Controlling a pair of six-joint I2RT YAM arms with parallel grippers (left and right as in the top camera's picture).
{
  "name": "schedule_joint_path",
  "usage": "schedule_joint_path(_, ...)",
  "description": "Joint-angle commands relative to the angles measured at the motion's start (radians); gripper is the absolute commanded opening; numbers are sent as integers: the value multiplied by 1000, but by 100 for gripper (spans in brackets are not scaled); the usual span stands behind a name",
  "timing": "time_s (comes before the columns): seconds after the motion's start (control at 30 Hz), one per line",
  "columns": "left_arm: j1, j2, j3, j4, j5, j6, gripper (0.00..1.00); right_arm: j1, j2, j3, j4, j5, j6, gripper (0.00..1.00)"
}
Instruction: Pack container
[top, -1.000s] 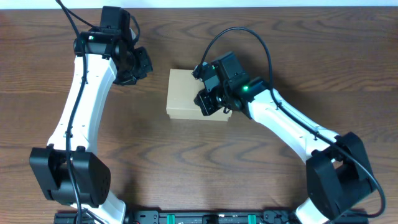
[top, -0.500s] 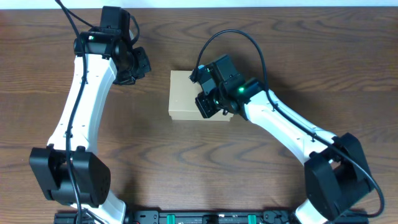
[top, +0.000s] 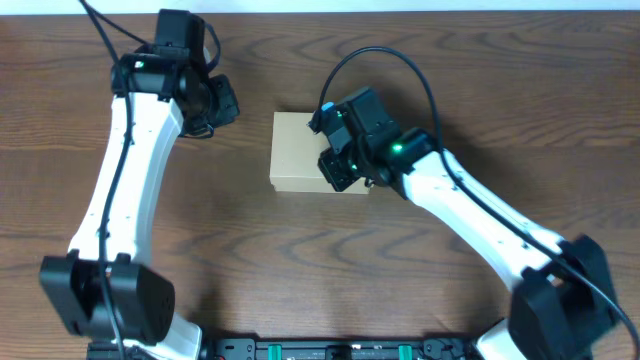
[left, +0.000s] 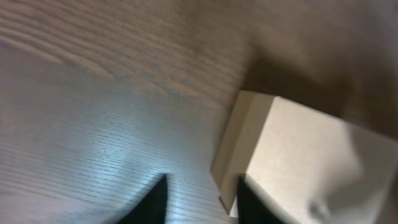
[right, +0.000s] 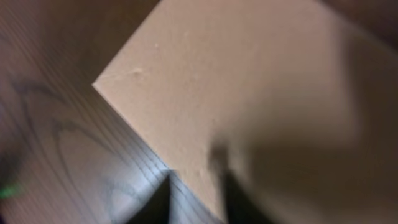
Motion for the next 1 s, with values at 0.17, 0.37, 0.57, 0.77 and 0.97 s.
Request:
schedule_joint_path(0.17,3,-113,31,-32,-17,1,96,-55,-150,24,-13,59,-49,99)
schedule_joint_path(0.37,4,-178,31,-118,14,41,95,-85,-239,23,-90,98,-75,99)
schedule_joint_path(0.57,5,-278,-15,-172,-22,71,95,-168,-389,-48,-174,35,-188,99)
schedule_joint_path(0.77,5,-529,-283,-71,-35,85,95,-284,-657,-257,-139,-23,-199,99)
schedule_joint_path(0.97,5,-856,-582,61,-14,71,95,-323,-915,-447,-111,-23,-208,99)
